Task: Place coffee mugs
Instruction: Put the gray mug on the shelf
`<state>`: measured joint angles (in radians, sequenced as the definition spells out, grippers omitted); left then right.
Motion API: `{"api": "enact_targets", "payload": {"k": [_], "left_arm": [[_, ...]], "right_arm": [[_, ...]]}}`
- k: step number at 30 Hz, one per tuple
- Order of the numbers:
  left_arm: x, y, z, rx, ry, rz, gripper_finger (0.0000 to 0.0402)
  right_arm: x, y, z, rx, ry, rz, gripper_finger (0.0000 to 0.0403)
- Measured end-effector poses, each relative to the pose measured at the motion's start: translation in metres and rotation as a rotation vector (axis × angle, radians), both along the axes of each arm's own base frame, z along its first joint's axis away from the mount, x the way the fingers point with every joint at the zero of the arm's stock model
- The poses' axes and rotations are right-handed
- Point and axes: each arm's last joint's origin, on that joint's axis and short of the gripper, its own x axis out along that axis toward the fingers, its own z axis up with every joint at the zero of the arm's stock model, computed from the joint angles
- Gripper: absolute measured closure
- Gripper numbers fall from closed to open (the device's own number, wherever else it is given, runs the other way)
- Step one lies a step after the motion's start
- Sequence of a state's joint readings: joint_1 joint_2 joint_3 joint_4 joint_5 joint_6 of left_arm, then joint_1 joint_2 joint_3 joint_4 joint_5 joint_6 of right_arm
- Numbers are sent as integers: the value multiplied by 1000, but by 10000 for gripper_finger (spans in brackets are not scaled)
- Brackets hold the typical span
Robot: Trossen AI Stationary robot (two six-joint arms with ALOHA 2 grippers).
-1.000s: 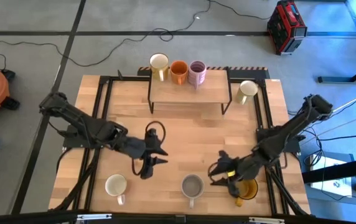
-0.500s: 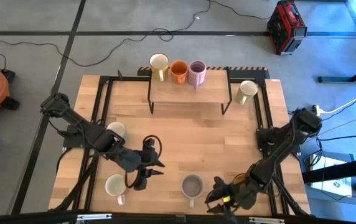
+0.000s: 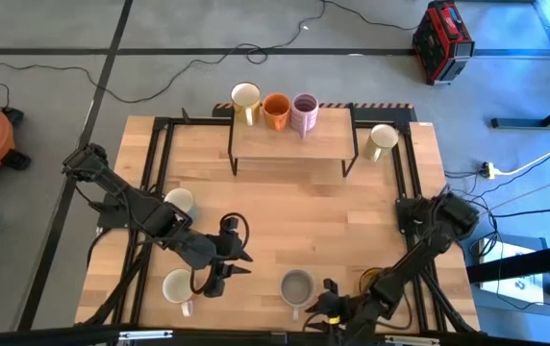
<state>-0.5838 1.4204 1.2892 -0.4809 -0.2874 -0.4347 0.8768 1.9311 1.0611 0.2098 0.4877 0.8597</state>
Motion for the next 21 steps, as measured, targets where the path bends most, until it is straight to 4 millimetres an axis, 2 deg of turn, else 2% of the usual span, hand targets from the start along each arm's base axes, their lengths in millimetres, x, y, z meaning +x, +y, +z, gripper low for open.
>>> {"api": "enact_targets", "payload": {"k": [9,21], "left_arm": [[0,0,0,2,2,0,281],[0,0,0,3,4,0,281]], "right_arm": [[18,-3,-11,4,-75,-25,233],[26,-17,-15,-84,-57,-95,233]]}}
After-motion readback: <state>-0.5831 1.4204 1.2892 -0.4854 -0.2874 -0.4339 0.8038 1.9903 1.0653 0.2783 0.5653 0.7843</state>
